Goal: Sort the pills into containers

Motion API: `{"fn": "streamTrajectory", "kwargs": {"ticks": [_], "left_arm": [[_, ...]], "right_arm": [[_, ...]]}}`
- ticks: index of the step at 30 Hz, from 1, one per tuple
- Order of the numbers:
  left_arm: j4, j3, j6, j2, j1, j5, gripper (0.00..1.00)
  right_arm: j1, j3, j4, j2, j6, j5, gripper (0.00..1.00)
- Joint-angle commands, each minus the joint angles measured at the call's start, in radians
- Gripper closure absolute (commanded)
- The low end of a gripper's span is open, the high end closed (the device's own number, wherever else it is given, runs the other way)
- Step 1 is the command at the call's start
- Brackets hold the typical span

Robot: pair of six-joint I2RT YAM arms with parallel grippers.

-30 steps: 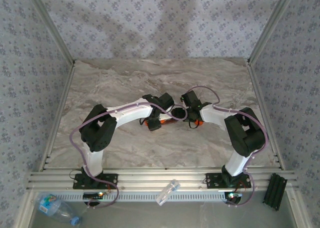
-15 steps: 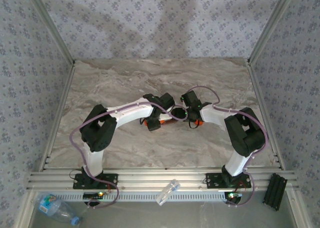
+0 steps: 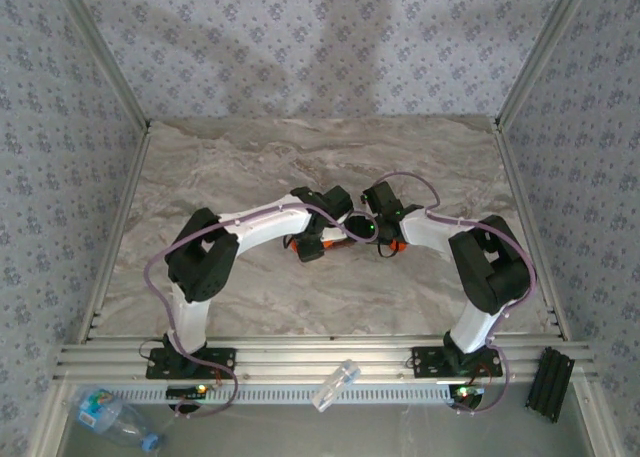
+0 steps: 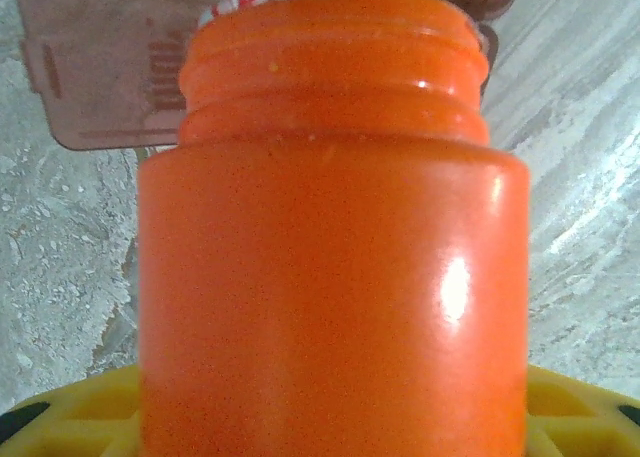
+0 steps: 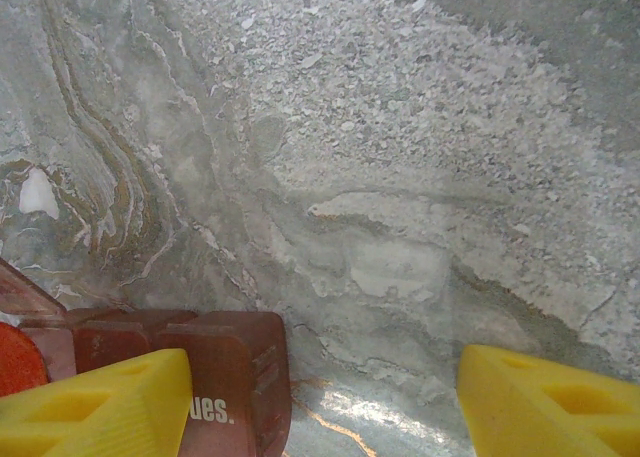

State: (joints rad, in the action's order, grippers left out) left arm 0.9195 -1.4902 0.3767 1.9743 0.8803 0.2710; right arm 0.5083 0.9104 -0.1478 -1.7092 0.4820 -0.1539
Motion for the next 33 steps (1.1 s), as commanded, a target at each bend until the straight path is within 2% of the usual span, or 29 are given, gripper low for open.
{"fn": "streamTrajectory", "kwargs": {"ticks": [1,13,33], "left_arm": [[0.065,-0.036,-0.005,0.018,0.006,-0.031,1.00],[0.121,-0.063,-0.054,0.021,-0.039,-0.141,1.00],[0.102,-0.073,-0.085,0.038,-0.095,-0.220,1.00]], "right_arm": [[0.010,-0.009,0.006,-0.041,0.020,-0.038,0.28],[0.011,-0.009,0.002,-0.037,0.023,-0.039,0.28],[0.026,-0.011,0.001,-0.037,0.035,-0.044,0.28]]}}
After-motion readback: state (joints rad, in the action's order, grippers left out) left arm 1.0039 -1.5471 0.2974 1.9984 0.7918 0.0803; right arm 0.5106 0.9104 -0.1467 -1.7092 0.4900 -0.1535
